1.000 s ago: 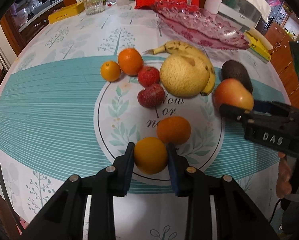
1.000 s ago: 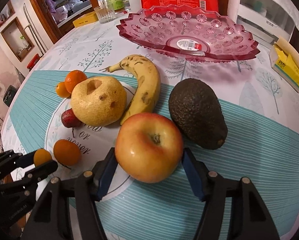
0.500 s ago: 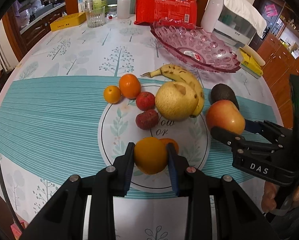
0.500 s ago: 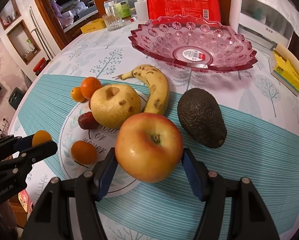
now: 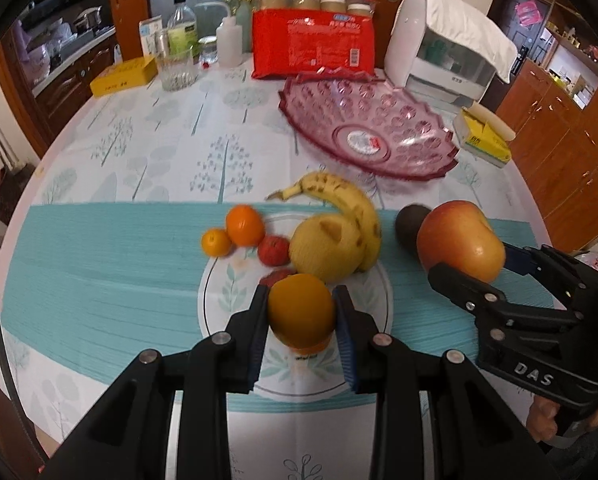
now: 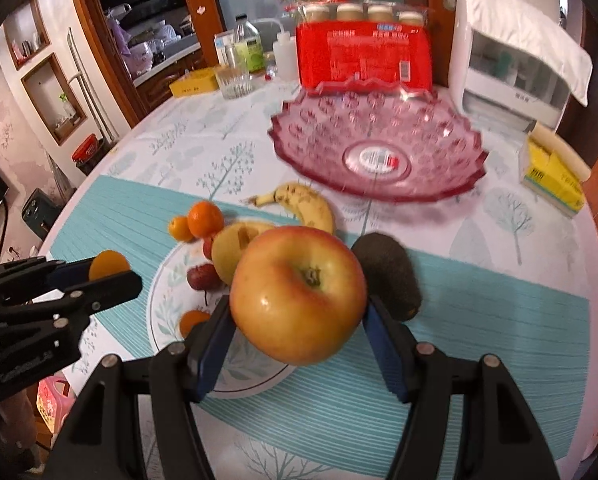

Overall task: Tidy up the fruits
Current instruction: 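Carry the orange and apple in both tools over the pink glass bowl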

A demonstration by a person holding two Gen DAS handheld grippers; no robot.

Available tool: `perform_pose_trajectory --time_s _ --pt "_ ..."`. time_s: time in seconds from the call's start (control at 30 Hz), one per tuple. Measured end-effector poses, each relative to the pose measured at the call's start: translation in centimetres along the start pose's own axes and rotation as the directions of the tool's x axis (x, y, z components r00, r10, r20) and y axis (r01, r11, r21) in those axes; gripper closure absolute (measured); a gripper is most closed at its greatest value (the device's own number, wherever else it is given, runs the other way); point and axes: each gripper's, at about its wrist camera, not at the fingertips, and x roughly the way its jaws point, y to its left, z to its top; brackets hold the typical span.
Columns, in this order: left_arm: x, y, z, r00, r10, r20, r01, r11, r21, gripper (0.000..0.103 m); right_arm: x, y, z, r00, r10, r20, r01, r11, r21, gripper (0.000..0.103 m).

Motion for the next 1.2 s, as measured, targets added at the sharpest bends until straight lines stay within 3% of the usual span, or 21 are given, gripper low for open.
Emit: perform_pose_trajectory --time_s 0.3,0.6,0.87,1.2 --pt "-1.9 -1.5 6.1 0.998 -0.008 0.068 0.003 0.997 0.075 0.074 -3.9 -1.8 4.4 0.999 -0.032 0.039 0.031 0.999 0.023 0.038" --pt "-0.1 -3.5 15.0 0.995 0.005 0.104 -0.022 0.986 0.167 0.073 -4.3 -6.1 12.0 0.983 -0.160 0.095 0.158 0.987 0.027 0.038" --pt "5.7 -4.4 21.1 0.994 0.032 0.103 -0.049 0.985 0.168 0.073 0.8 -10.3 16.9 0.981 -0.186 0.059 0.181 0.980 0.089 0.038" --pt "15.1 -4.6 23.5 1.000 -0.001 -0.007 0.001 0.996 0.085 0.073 9.4 -12.1 16.8 0.984 -0.171 -0.045 0.175 0.978 0.110 0.038"
